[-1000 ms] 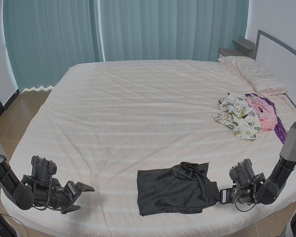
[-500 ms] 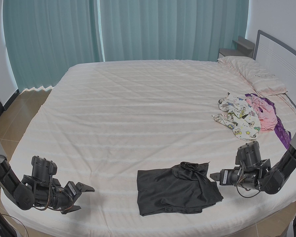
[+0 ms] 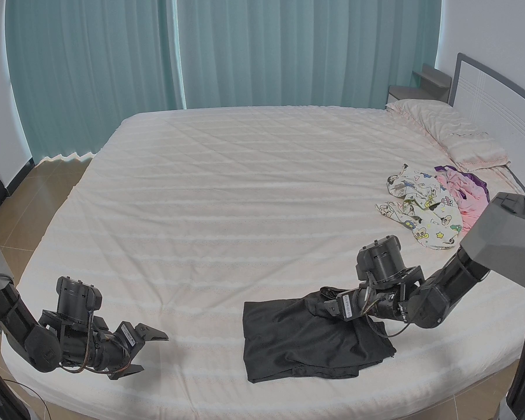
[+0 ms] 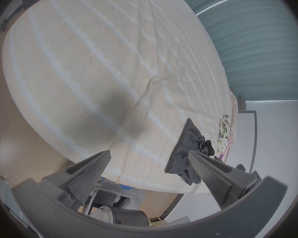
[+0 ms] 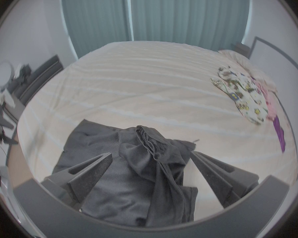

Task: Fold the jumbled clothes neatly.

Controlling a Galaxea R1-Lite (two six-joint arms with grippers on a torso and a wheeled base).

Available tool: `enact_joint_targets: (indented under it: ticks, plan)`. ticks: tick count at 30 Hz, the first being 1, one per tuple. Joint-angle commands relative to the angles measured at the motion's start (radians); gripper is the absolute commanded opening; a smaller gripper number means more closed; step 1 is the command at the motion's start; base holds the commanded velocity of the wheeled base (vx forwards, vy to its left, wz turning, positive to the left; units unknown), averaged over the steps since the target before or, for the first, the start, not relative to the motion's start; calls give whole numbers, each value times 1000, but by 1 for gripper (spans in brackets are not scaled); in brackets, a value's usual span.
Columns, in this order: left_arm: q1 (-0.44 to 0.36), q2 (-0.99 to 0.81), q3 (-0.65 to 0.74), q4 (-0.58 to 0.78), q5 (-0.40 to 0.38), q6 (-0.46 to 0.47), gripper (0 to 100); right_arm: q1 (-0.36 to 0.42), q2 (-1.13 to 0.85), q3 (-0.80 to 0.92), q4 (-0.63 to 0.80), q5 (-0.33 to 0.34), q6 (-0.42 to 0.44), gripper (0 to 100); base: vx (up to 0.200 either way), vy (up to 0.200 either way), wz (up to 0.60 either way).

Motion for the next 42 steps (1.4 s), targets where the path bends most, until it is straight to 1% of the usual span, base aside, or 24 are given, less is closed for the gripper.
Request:
enact_joint_targets:
  ticks: [1, 8, 14, 19, 20, 22, 23, 26, 30, 34, 36, 39, 41, 42]
  plan:
    - [-2, 6, -2, 0, 1, 0, 100, 30, 128, -93, 15, -5, -81, 100, 0, 0, 0]
    - [-2, 14, 0, 0, 7, 36, 100, 36, 164, -97, 8, -3, -173, 100, 0, 0, 0]
    - [-2, 15, 1, 1, 7, 39, 100, 24, 172, -99, 11, -6, -173, 100, 0, 0, 0]
    - [-2, 15, 0, 1, 9, 39, 100, -45, 158, -96, 14, -39, -169, 100, 0, 0, 0]
    - [-2, 15, 1, 1, 9, 39, 100, -67, 154, -96, 11, -46, -160, 100, 0, 0, 0]
    - [-2, 15, 0, 1, 9, 39, 100, -85, 154, -96, 4, -57, -141, 100, 0, 0, 0]
    - [-2, 15, 1, 1, 9, 39, 100, -103, 154, -94, 4, -72, -106, 100, 0, 0, 0]
    - [-2, 15, 1, 1, 9, 39, 100, -123, 140, -73, 15, -74, -38, 100, 0, 0, 0]
    - [-2, 15, 1, 1, 11, 39, 100, -153, 109, -34, 11, -68, 8, 100, 0, 0, 0]
    - [-2, 15, 1, 1, 11, 39, 100, -179, 92, -27, 14, -68, 78, 100, 0, 0, 0]
    - [-2, 15, 1, 1, 11, 39, 100, -183, 82, -28, 11, -43, 121, 100, 0, 0, 0]
    - [-2, 15, 3, 1, 11, 39, 100, -183, 52, -30, 18, 50, 198, 100, 0, 0, 0]
    - [-2, 15, 4, 1, 11, 39, 100, -188, 45, -27, 21, 72, 210, 100, 0, 0, 0]
    - [-2, 15, 8, 0, 11, 39, 100, -194, 48, -27, 24, 69, 210, 100, 0, 0, 0]
